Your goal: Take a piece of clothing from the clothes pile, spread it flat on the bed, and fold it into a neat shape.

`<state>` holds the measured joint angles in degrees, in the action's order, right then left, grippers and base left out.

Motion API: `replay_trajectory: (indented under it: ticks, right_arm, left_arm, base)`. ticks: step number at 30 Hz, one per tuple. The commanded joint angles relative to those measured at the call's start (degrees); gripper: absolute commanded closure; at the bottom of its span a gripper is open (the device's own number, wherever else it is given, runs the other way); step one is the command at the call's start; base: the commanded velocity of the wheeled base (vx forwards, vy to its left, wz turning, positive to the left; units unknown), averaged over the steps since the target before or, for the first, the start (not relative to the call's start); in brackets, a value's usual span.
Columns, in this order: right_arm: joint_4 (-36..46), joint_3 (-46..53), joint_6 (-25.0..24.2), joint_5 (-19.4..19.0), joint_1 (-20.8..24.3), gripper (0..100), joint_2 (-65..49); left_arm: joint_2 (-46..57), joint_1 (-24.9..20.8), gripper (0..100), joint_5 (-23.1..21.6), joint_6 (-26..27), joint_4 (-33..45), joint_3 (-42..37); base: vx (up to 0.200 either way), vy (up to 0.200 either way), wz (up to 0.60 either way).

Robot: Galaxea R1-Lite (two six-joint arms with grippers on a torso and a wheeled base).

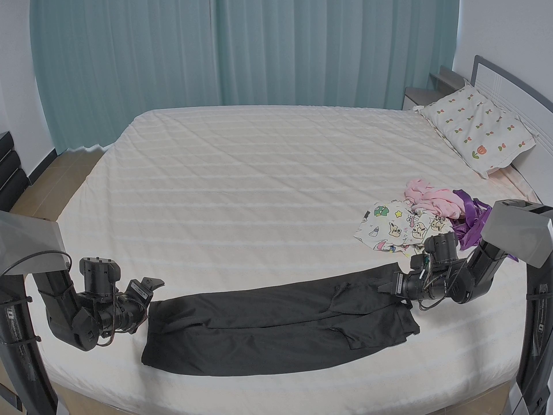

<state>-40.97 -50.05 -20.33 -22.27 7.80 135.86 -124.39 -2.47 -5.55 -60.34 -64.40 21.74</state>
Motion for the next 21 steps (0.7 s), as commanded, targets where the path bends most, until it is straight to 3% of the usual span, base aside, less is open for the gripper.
replay_trajectory:
  ticks: [1,11,17,18,21]
  right_arm:
    - [-0.1,0.1,-0.1,0.0,-0.1,100,-0.4]
    - [-1.4,1.7,0.5,-0.8,0.1,100,-4.6]
    - [-13.5,5.7,2.9,-2.2,0.1,100,-4.6]
    - [-17.6,7.3,4.0,-4.6,0.1,100,-4.4]
    - [-19.8,8.3,4.3,-6.1,0.1,100,-3.5]
  left_arm:
    - [-0.2,0.0,0,0.0,0.0,0.0,-0.1]
    - [-0.2,0.0,0,0.0,0.1,0.0,-0.1]
    - [-0.3,0.0,0,0.0,0.1,0.0,-0.1]
    - [-0.3,0.0,0,0.0,0.1,0.0,-0.1]
    - [-0.3,0.0,0,0.0,0.1,0.0,-0.1]
  base:
    - [0.000,0.000,0.00]
    - [0.000,0.000,0.00]
    - [0.000,0.000,0.00]
    - [0.000,0.000,0.00]
    - [0.000,0.000,0.00]
